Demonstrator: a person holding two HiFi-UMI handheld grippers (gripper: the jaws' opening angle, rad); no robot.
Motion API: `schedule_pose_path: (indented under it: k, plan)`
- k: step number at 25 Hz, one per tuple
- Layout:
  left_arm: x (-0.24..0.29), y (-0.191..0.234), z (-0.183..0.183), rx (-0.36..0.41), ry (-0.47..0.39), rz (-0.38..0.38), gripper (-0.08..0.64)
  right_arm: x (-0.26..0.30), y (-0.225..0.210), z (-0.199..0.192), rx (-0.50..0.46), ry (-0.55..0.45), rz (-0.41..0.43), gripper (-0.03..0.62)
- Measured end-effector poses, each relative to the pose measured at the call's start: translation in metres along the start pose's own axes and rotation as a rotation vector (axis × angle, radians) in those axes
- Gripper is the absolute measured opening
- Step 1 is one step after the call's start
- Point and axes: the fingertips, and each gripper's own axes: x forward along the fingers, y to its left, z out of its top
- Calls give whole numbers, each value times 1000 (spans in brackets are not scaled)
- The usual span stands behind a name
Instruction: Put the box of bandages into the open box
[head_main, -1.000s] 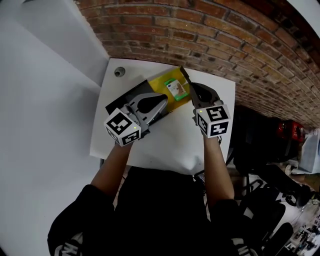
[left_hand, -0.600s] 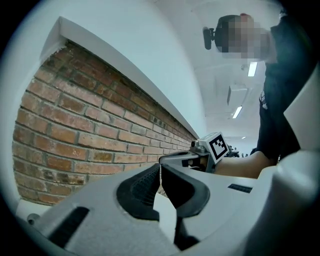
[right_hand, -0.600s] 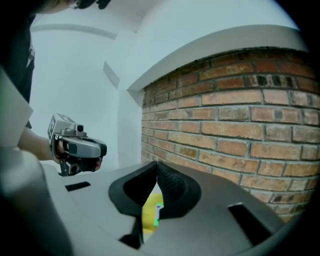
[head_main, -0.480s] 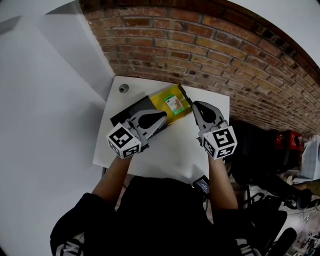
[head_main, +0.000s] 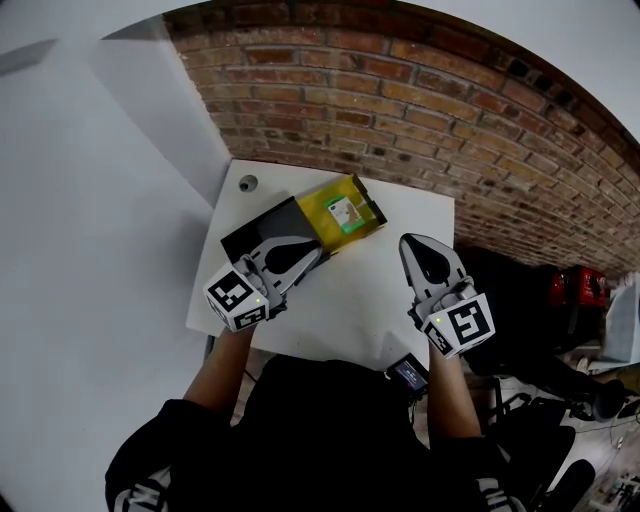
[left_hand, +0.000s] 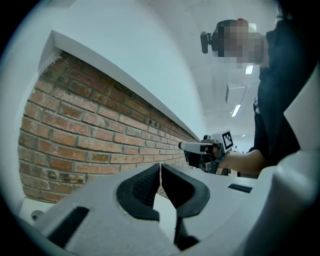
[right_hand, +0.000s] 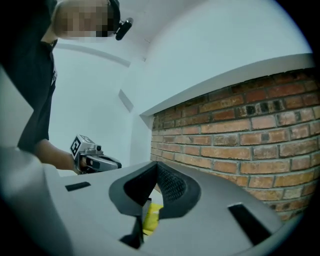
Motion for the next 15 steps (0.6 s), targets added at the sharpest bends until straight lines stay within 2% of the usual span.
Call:
schedule_pose_path:
  k: [4, 10, 15]
  plan:
    - [-8, -17, 3, 5, -12, 10, 21, -28, 13, 4, -2, -46, 42, 6]
    - [-12, -44, -6, -1, -6, 18, 21, -67, 40, -3, -29, -81, 167, 6]
    - [-5, -87, -14, 23, 0, -21, 21, -100, 57, -10, 19, -128, 238, 6]
